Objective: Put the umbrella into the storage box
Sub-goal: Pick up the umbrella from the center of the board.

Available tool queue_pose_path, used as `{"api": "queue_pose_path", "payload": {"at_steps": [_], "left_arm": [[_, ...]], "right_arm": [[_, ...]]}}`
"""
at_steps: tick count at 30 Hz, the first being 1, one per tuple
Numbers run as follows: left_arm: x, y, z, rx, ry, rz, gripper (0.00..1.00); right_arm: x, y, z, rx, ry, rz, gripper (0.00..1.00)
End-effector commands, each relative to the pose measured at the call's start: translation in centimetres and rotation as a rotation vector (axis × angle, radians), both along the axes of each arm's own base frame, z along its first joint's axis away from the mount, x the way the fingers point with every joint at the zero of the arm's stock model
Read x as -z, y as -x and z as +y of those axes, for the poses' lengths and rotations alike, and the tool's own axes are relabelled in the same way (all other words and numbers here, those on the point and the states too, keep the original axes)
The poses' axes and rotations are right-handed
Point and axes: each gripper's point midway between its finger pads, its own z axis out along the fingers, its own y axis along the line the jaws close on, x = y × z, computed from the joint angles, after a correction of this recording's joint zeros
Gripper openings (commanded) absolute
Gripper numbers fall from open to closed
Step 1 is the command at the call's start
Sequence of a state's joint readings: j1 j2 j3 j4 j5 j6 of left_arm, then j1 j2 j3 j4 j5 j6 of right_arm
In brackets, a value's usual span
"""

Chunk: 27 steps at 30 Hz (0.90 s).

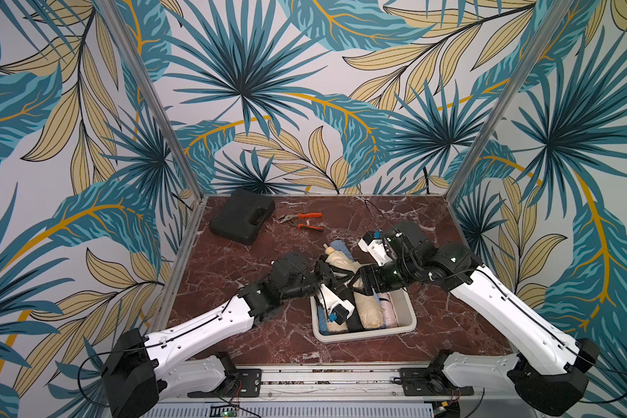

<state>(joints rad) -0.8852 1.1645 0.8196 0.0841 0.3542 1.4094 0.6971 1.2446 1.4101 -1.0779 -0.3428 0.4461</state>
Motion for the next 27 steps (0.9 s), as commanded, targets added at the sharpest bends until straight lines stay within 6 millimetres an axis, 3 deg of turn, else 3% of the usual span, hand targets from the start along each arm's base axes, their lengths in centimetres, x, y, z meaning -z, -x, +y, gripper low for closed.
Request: {"api": "queue_pose_path", "payload": {"at_steps": [1,7,16,24,26,27], "left_arm": [[-2.2,0.0,-0.5,0.012,0.067,-0.078,0.00],[-2.6,0.6,-0.7,0.033,0.085,-0.083,0.00],[-2.3,0.8,-1.2,0.044,0.103,-0.065,0.00],[-1.4,1.6,-3.6,0.114,0.134,-0.014,0.10],[-1.0,1.9,-4.4,0.138,0.144,0.005,0.10],[-0.7,2.0,-4.9,0.151,0.141,0.009,0.08]], "right_arm": [[0.1,0.6,0.9,-0.053,-0.023,0.027,0.73],[0.6,0.2,1.2,-0.056,-0.011,0.035,0.66],[1.1,0.4,1.2,-0.030,-0.021,0.060,0.47],[3.1,1.2,-1.4,0.077,0.011,0.038,0.29],[4.1,1.6,-2.4,0.108,0.030,0.040,0.29],[4.5,1.8,-2.8,0.118,0.038,0.040,0.35]]}}
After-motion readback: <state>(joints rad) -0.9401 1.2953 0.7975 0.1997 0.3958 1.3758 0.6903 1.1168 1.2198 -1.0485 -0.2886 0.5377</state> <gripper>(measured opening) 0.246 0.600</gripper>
